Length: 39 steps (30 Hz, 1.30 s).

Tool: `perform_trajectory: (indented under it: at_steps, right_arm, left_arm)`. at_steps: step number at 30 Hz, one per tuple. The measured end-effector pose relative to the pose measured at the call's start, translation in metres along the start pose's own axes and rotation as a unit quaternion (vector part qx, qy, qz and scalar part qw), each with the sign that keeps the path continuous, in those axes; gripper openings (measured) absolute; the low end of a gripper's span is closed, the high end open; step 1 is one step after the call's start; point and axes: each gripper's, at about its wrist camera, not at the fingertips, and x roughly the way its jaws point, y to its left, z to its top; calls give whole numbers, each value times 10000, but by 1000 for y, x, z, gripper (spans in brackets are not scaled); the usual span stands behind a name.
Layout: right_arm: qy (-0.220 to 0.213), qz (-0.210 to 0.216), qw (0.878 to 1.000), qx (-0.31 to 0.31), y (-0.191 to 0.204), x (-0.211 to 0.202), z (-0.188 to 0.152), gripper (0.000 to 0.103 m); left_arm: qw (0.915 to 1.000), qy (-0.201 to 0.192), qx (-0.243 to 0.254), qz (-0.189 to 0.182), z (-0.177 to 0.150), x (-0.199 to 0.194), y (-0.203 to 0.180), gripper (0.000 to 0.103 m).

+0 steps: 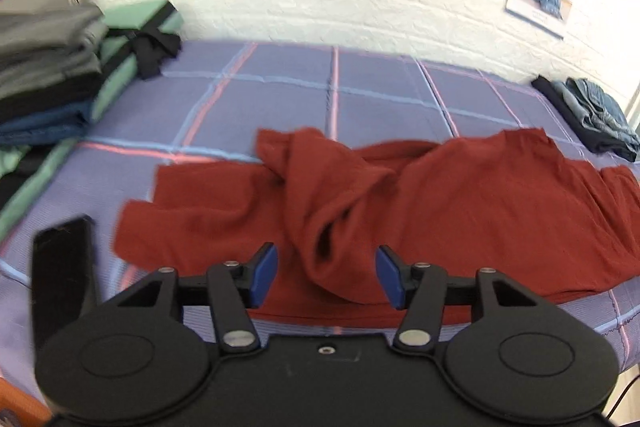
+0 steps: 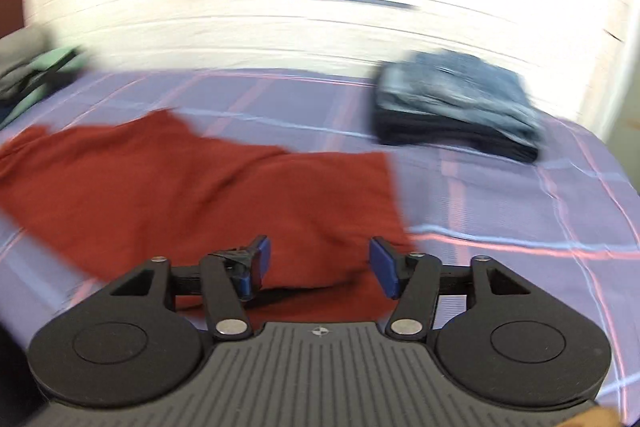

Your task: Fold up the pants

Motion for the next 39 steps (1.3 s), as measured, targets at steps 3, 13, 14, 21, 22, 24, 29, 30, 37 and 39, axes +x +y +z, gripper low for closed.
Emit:
perform_trajectory:
  at_steps: [3,13,14,21,22,24,29,30,37,39]
  right_arm:
    - [143,114,9985,525,-26,21,3,94]
    - [101,541,9970,543,-28,61,17,11]
    - [0,482,9976,501,-25,53,20,7]
    - [55,-108,9986,521,-37,-2,15,5]
    - [244,-207,9981,517,-40,2,8,5]
    - [687,-229,9963,473,-42,18,-8,13]
    - [228,-562,9981,101,-21,11,3,47]
    - [21,-512,9987,-61,-12,3,11,50]
    - [-350,1489,9839,-921,95,6,51,59]
    - [-314,2030,9716,-1176,135,20,51,59]
  left_arm:
    - [9998,107,-150,-95,1,8,-3,103]
    - [9994,285,-41,186,1,29,-12,103]
    - [9993,302,-11,221,1,31,-13,103]
    - [9990,365,-51,239,3,36,-9,103]
    - [9990,376,-66,226,3,37,-8,103]
    - [9990,369,-79,220,4,39,-7,103]
    - [9990,286,-115,315,8,22,-5,103]
    - [9992,160,-162,326,10,13,-2,103]
    - [9968,-323,-590,436,26,0,18,103]
    - [9966,-265,-666,405,26,11,18,103]
